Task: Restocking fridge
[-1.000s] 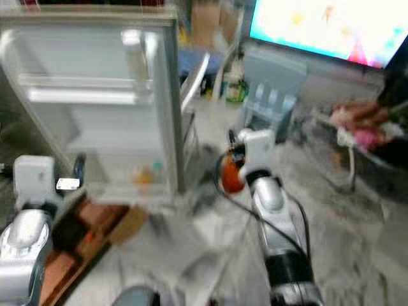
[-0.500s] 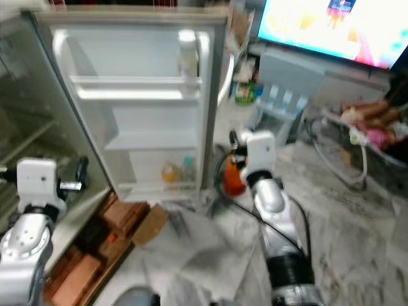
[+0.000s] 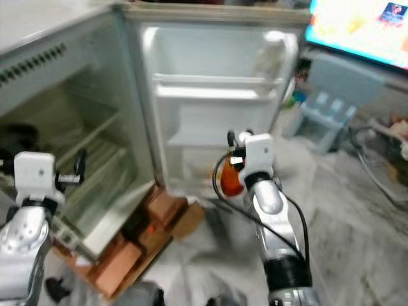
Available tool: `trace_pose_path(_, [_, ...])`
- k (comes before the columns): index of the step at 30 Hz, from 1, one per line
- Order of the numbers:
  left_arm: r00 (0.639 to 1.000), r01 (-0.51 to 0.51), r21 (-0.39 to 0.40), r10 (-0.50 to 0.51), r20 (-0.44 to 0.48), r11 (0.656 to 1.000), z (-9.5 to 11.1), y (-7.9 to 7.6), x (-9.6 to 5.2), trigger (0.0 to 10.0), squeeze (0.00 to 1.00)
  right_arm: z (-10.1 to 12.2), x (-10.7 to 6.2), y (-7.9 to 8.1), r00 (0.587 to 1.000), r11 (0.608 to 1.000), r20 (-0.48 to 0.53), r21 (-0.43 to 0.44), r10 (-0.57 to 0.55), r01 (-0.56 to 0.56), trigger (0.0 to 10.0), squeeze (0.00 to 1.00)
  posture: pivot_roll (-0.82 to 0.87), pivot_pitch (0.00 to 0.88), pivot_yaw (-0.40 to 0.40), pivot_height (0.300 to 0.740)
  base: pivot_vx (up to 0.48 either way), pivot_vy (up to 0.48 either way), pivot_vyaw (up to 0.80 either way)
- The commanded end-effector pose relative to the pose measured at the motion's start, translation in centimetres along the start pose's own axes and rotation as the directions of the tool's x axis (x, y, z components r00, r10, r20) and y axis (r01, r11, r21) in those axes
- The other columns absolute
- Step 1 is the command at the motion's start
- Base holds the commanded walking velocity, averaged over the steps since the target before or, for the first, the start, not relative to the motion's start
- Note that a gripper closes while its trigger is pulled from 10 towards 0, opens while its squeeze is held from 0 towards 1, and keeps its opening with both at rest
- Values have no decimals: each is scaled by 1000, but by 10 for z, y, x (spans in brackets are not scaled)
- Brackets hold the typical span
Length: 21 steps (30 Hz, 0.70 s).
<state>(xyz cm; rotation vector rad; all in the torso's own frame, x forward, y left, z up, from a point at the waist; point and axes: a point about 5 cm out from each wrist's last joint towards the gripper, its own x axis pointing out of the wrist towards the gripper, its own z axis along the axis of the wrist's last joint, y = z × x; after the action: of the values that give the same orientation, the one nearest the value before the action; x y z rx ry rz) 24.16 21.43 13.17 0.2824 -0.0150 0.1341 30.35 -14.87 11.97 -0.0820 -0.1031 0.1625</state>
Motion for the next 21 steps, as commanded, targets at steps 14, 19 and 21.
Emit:
trace_pose_path(14, [996,89,-13,-88,7,996,1,-11,-7,10000,0,6,-4,0,999,999,26,14,-30,30,10000,0,188,8,-53,740,86,0,0])
trace_pose_path(19, [995,98,-18,-97,15,995,2,-13,-6,10000,0,5,-7,1,1000,1000,20,16,-23,23,10000,0,180,13,-52,740,367,0,0])
trace_pose_path(21, [995,97,-18,-97,16,995,3,-13,-6,10000,0,5,-7,1,1000,1000,21,16,-21,21,10000,0,180,13,-53,740,390,0,0])
